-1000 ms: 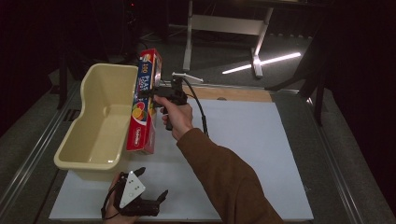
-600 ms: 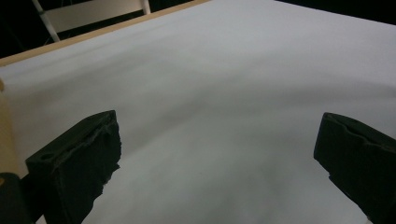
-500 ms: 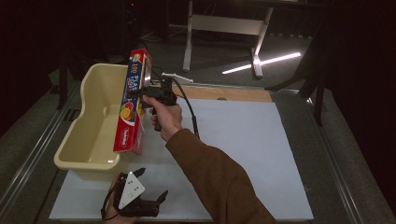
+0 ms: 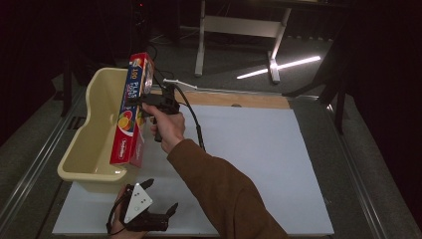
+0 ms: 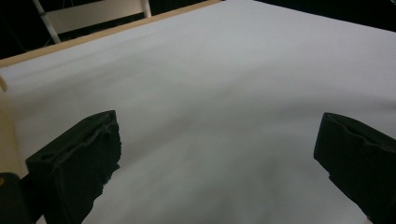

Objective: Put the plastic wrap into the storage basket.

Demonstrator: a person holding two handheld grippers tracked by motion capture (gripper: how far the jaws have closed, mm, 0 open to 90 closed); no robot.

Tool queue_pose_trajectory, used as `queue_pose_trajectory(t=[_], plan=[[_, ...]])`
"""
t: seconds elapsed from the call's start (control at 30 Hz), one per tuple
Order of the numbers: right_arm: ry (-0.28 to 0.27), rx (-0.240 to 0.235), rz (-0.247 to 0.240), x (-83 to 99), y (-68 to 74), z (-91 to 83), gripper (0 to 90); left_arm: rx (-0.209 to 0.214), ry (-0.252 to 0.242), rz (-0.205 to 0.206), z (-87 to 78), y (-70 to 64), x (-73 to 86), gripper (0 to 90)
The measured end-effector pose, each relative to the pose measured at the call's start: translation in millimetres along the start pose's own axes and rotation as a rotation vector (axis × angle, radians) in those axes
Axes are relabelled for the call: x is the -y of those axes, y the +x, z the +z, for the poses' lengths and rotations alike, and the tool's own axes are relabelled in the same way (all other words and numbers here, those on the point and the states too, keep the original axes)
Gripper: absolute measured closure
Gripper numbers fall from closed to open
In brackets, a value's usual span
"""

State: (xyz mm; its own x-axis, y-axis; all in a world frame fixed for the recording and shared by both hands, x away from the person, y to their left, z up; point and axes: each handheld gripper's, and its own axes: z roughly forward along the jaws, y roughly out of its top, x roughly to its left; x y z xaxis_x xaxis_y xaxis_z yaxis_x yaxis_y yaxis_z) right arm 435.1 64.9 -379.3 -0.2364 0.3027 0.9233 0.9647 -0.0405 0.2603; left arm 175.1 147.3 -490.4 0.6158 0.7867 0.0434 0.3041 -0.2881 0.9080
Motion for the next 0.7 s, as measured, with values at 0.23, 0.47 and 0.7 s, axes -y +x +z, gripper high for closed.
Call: queue_pose_trajectory(t=[0.23, 0.47, 0.7], plan=[[0.008, -0.011, 0.024, 4.1, -1.8, 8.9, 41.3, 0.008, -0.002, 0.001, 0.2, -0.9, -0.2, 1.0], [0.016, 0.007, 0.027, 9.3, -4.2, 21.7, 41.2, 0.006, -0.012, 0.003, -1.2, -1.3, -0.4, 1.0], [-0.007, 0.014, 0.048, 11.3, -7.4, 30.4, 41.2, 0.001, -0.019, 0.0, -2.4, -0.4, -0.4, 1.0]])
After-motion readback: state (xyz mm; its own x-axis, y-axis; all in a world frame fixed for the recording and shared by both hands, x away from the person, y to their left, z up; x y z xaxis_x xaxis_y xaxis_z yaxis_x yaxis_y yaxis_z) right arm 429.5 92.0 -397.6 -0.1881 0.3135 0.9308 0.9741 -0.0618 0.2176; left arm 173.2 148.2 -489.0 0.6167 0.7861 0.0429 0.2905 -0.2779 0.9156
